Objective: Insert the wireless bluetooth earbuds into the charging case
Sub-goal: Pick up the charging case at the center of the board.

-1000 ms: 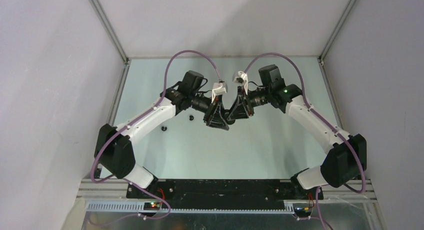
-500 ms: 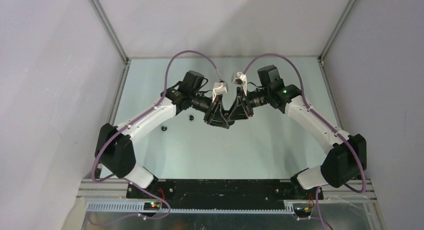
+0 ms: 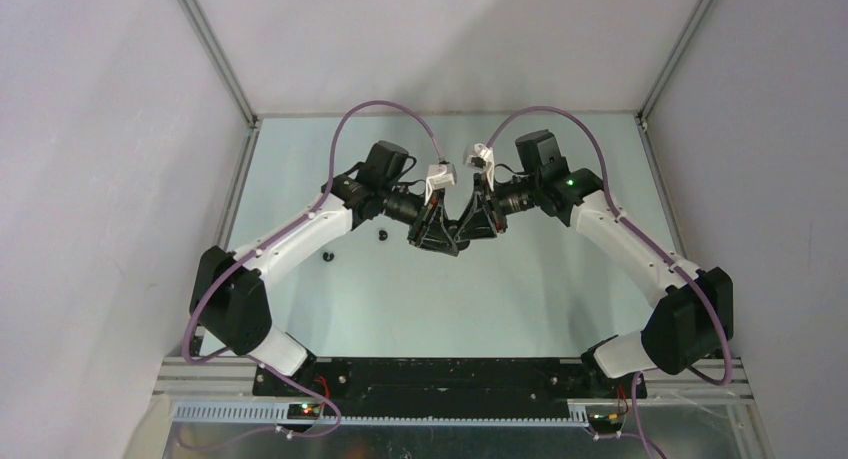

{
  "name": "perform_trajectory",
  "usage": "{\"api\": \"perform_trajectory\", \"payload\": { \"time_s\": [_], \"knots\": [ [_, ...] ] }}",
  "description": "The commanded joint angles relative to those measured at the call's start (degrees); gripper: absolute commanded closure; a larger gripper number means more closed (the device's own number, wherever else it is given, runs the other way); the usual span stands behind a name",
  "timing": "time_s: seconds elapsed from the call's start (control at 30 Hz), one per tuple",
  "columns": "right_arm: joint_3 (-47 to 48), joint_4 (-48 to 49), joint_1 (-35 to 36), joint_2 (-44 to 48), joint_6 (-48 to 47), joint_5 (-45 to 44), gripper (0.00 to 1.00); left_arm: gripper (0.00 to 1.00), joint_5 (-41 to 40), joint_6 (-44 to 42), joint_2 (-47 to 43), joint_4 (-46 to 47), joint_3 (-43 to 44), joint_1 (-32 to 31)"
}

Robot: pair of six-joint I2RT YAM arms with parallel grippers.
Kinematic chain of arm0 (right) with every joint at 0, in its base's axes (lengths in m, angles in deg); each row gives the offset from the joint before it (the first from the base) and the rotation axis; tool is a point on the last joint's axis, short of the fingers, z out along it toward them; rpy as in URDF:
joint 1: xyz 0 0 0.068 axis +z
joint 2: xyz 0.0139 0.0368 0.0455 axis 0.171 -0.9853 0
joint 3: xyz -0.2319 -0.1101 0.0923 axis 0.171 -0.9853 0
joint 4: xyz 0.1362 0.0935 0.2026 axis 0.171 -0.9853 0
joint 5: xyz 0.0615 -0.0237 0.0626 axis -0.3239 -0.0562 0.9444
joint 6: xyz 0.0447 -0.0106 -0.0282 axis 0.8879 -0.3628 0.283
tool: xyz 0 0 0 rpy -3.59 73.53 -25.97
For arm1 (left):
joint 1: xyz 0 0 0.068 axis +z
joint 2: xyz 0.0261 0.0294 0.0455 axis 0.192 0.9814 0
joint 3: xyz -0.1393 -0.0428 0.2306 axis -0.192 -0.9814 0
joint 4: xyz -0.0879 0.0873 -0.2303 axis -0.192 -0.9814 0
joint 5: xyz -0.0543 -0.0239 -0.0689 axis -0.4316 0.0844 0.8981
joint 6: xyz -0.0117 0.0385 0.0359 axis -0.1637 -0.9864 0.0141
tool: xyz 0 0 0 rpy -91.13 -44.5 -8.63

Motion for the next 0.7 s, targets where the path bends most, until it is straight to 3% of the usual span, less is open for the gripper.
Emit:
{"api": "perform_trajectory", "payload": {
  "time_s": [0.0, 0.33, 0.67],
  "knots": [
    [0.42, 0.75, 0.15, 1.63, -0.49, 3.92, 0.67, 0.90, 0.58, 0.24, -0.86, 1.60, 2.66, -0.32],
    [0.46, 0.41, -3.56, 1.45, 0.70, 10.64, 0.49, 0.91, 0.58, -0.25, -1.16, 1.18, 2.66, -0.33],
    [0.42, -3.34, -3.66, -0.86, -4.31, 11.36, 0.51, 0.91, 2.04, -0.99, -2.32, 0.24, 2.79, -0.31]
  ]
}}
